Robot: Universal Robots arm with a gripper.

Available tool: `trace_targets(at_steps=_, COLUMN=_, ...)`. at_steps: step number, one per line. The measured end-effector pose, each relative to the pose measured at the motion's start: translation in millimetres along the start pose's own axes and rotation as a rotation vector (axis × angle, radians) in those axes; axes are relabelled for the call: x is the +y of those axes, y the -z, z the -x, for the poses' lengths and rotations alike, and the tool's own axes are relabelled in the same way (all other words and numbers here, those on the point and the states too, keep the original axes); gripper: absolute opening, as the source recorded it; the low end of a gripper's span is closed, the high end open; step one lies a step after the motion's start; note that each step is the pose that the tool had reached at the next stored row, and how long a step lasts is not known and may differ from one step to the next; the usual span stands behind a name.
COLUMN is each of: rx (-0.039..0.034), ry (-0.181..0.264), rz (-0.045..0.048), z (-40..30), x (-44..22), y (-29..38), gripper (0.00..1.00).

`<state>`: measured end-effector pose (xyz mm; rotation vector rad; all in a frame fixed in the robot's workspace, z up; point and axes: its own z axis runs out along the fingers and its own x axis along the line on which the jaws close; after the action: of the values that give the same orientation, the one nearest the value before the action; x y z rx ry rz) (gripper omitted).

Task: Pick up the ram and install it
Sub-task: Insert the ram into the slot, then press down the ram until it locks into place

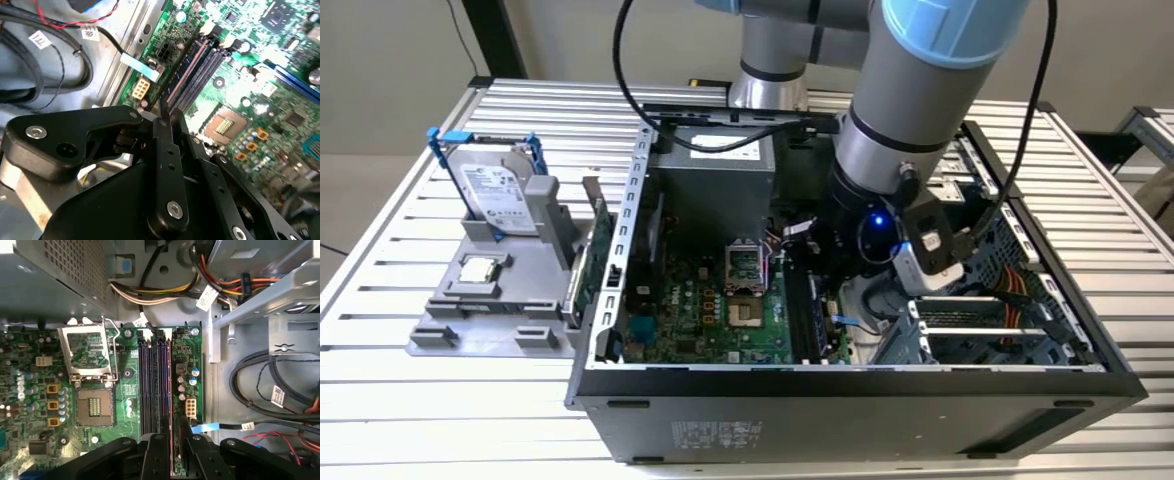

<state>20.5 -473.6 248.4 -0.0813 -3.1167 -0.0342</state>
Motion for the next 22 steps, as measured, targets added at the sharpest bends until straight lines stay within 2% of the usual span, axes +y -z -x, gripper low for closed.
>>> trace_targets(at_steps=1, rx=0.0002, ry=0.000, rz=0.0021, z=-0.1, x=0.0, y=2.2, gripper=1.00)
trace_targets(at_steps=4, rx=0.0002, ry=0.000, rz=0.0035, z=0.0, x=-0.1, y=2.9, gripper=1.00)
trace_targets(at_steps=5, rx=0.0003, ry=0.000, rz=0.0032, z=-0.1, x=-0.1, y=3.1, gripper=0.00)
trace_targets(at_steps=22, rx=0.0003, ry=0.000, rz=0.0031, z=-0.2, x=0.0, y=7.4, gripper=0.00)
